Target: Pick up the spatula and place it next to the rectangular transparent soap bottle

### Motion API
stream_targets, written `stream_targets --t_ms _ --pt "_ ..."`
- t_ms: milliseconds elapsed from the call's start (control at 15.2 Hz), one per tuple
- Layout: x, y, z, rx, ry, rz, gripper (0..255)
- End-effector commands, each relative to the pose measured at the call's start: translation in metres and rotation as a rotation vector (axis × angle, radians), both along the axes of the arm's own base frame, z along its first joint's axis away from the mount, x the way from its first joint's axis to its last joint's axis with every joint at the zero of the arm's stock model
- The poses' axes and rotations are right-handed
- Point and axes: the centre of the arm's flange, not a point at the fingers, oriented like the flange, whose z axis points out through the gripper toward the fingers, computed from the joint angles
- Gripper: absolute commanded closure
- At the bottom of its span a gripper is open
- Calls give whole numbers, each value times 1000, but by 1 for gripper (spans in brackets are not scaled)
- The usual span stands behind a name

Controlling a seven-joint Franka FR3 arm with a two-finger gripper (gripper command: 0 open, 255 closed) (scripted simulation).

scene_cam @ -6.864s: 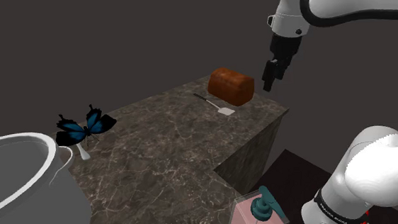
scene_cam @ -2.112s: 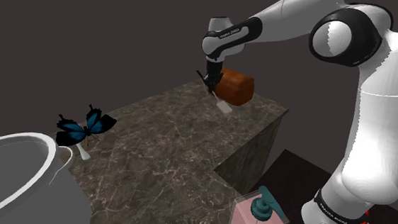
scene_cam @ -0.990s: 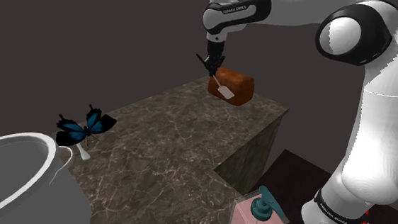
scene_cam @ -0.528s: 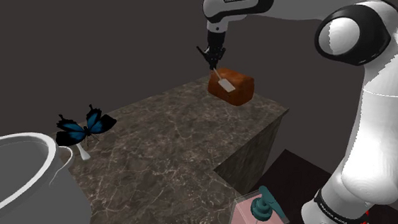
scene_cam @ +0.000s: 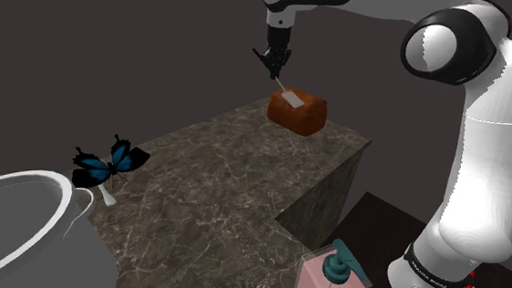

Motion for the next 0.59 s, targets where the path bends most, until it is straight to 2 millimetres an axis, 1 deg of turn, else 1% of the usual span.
stream_targets --t_ms 0,132,528 --pt "0 0 11 0 1 0 255" --pt "0 0 19 0 1 0 255" --pt "-41 68 19 0 1 0 255"
